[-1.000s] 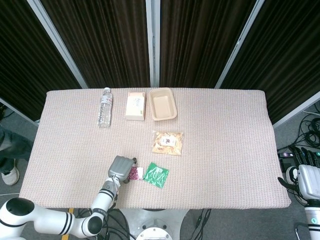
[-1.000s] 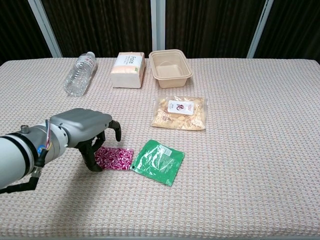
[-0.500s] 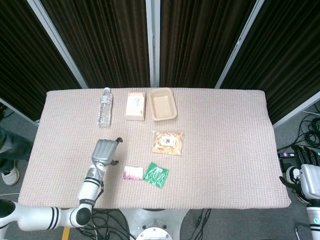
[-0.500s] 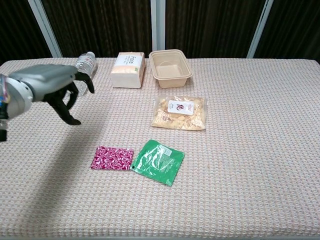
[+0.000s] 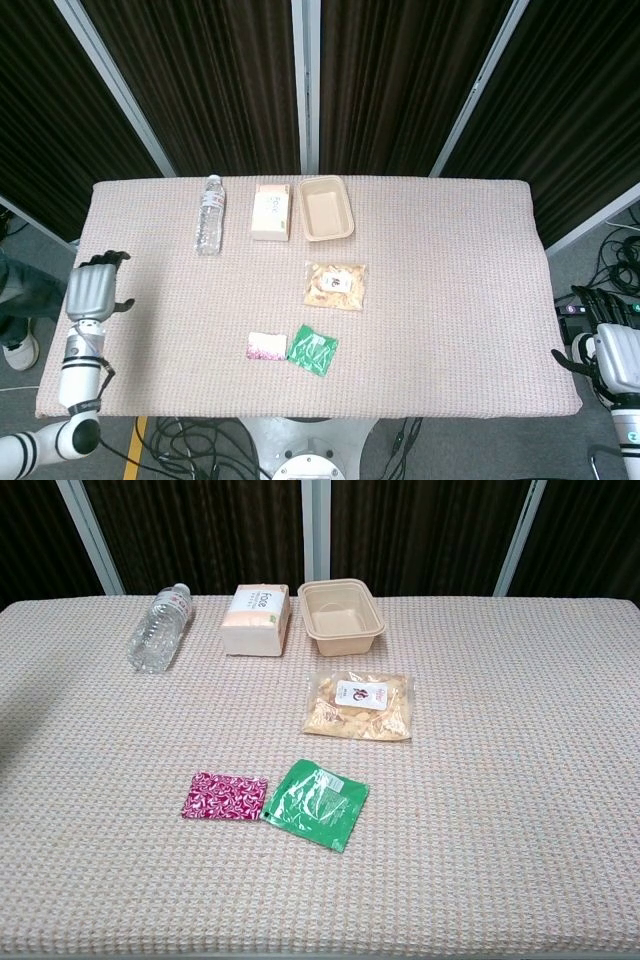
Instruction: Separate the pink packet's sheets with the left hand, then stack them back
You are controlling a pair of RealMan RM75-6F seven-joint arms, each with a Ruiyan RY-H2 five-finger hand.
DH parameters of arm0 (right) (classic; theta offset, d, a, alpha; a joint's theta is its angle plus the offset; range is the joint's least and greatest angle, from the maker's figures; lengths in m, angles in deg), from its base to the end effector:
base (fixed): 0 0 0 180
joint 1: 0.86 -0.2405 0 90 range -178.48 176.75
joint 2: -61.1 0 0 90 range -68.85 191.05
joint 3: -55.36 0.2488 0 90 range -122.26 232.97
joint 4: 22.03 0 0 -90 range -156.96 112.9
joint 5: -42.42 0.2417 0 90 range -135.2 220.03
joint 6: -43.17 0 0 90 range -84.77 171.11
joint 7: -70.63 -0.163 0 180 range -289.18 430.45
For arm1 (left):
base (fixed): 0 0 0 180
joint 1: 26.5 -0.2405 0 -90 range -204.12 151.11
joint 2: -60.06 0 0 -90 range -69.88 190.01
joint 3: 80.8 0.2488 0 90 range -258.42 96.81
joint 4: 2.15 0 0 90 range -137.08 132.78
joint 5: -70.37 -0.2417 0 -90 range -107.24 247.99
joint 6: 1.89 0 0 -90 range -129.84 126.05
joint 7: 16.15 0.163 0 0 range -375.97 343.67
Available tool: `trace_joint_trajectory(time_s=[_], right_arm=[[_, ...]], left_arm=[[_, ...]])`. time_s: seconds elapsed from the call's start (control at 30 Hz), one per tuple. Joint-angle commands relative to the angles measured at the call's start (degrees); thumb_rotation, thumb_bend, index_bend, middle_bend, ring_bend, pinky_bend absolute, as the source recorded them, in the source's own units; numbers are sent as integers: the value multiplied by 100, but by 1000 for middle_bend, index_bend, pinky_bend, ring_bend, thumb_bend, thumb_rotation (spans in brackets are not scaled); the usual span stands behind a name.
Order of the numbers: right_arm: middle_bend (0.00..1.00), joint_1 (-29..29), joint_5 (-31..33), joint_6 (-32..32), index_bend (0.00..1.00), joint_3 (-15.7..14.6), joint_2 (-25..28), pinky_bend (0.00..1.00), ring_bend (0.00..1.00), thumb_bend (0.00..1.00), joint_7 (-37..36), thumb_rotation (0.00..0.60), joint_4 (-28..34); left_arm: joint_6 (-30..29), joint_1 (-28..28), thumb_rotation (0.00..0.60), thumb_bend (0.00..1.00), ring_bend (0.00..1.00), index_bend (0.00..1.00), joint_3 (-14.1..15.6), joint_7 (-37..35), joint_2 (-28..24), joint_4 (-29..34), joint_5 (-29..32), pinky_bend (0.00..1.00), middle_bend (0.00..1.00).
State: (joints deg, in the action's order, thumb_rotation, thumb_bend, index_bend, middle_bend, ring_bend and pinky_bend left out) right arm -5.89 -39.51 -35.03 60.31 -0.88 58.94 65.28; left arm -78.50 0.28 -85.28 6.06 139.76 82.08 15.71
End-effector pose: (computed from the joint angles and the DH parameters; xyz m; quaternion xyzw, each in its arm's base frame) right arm -0.3552 -0.2130 0.1453 0.5599 -0.4496 0.3816 0.5821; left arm -0.2970 0.3178 0.0526 -0.5912 -0.3913 -0.2853 0.6450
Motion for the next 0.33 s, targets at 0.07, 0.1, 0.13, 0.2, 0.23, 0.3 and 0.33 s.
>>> trace_joint_trajectory(time_s=[0.07, 0.1, 0.13, 0.2, 0.23, 0.3, 0.33], right_arm=[[92, 55, -198, -188, 101, -80, -34, 0, 0, 77, -100, 600, -8], [92, 76, -226, -246, 101, -88, -45, 0, 0, 78, -81, 600, 3], [92, 98, -253, -306, 101, -95, -55, 0, 0, 78, -53, 600, 21], [92, 148, -294, -441, 101, -101, -75, 0, 0, 79, 32, 600, 81], [93, 170, -294, -484, 101, -102, -79, 0, 0, 78, 91, 600, 111], [92, 211, -281, -563, 101, -104, -85, 0, 0, 78, 236, 600, 170], [92, 225, -267, -578, 101, -106, -83, 0, 0, 79, 278, 600, 202]], left_arm=[[-567, -515, 600, 146, 255, 337, 359, -527, -303, -68, -781, 358, 315], [-659, -594, 600, 147, 255, 337, 420, -559, -326, -18, -911, 357, 315], [-743, -669, 600, 146, 255, 337, 477, -570, -346, 46, -1025, 357, 315], [-897, -819, 600, 146, 255, 337, 609, -535, -400, 238, -1268, 356, 315], [-952, -874, 600, 146, 255, 337, 653, -509, -422, 336, -1356, 353, 315], [-1088, -994, 600, 147, 255, 336, 716, -432, -453, 559, -1522, 345, 315], [-1141, -1036, 600, 146, 255, 336, 725, -406, -457, 638, -1586, 340, 315]])
